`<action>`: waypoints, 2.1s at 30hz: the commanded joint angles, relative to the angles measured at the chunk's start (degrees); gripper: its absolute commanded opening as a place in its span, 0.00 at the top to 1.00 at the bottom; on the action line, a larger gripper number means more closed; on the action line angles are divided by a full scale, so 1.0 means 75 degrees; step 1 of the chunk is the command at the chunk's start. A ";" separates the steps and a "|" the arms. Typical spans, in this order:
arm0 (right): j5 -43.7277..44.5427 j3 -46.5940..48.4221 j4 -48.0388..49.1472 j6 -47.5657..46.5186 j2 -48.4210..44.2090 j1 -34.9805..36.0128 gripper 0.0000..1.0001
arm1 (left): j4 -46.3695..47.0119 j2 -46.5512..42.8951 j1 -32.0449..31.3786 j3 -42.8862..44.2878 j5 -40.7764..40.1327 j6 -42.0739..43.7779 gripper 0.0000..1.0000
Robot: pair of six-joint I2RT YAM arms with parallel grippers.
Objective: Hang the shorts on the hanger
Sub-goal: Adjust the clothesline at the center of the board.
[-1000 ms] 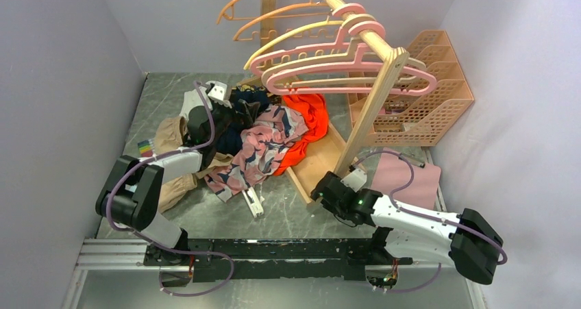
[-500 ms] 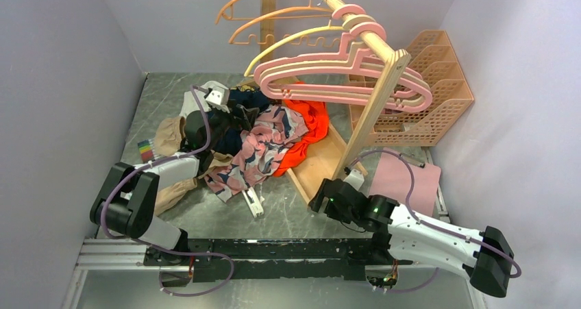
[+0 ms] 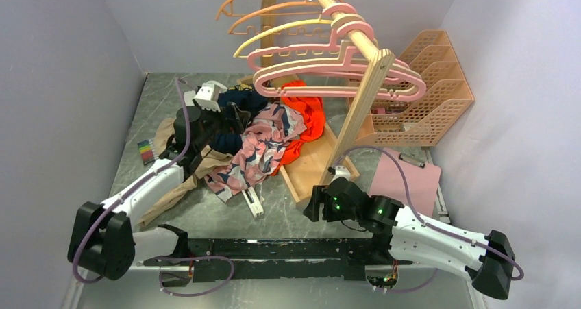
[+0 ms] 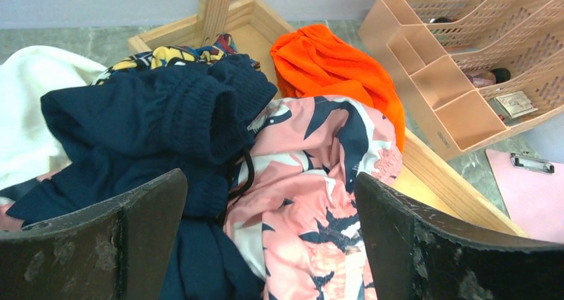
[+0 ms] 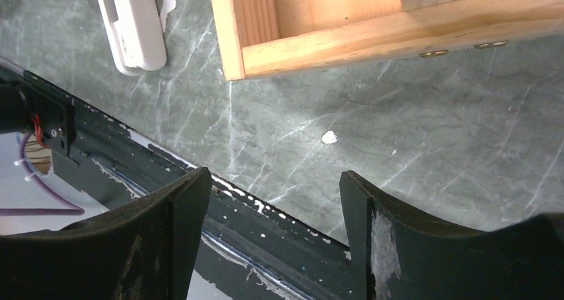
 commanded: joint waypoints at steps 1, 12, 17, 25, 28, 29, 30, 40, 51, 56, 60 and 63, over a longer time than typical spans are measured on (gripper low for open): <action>-0.0304 0.0029 0.0595 -0.0684 0.0088 0.0046 0.27 | -0.1195 -0.0520 -0.0048 -0.0037 -0.0293 -0.0026 0.00; -0.2833 -0.0212 0.0837 -0.1493 -0.1425 0.0325 0.29 | -0.2040 -0.0899 -0.0048 0.0204 0.0131 0.0239 0.02; -0.2550 0.0050 0.1197 -0.1837 -0.0308 0.0471 0.32 | -0.2295 -0.1168 -0.0048 0.0258 0.0221 0.0394 0.02; 0.0382 0.1158 0.1942 -0.2319 0.2696 0.2194 0.38 | -0.2743 -0.1499 -0.0048 0.0298 0.0148 0.0535 0.03; 0.1440 0.1420 0.2117 -0.2081 0.3658 0.2278 0.41 | -0.3020 -0.1729 -0.0048 0.0280 -0.0026 0.0652 0.03; 0.1742 0.1483 0.2175 -0.2010 0.3896 0.2280 0.42 | -0.3105 -0.1821 -0.0048 0.0268 -0.0097 0.0690 0.03; 0.1955 0.1537 0.2273 -0.1966 0.4093 0.2278 0.43 | -0.3179 -0.1932 -0.0048 0.0248 -0.0158 0.0721 0.03; 0.3690 0.2187 0.2251 -0.1630 0.5791 0.1946 0.54 | -0.3256 -0.2979 -0.0047 -0.0463 -0.0834 0.0532 0.04; 0.3895 0.1984 0.1026 -0.0693 0.5694 0.0431 0.56 | -0.3532 -0.3047 -0.0048 -0.0506 -0.1156 0.0483 0.05; 0.3840 0.1839 0.0947 -0.0679 0.5599 -0.0203 0.56 | -0.3576 -0.3036 -0.0042 -0.0501 -0.1227 0.0482 0.05; 0.3854 0.1738 0.0912 -0.0656 0.5483 -0.0579 0.56 | -0.3592 -0.3041 -0.0048 -0.0503 -0.1260 0.0482 0.05; 0.3861 0.1633 0.0851 -0.0582 0.5329 -0.0799 0.56 | -0.3626 -0.3061 -0.0048 -0.0494 -0.1286 0.0461 0.05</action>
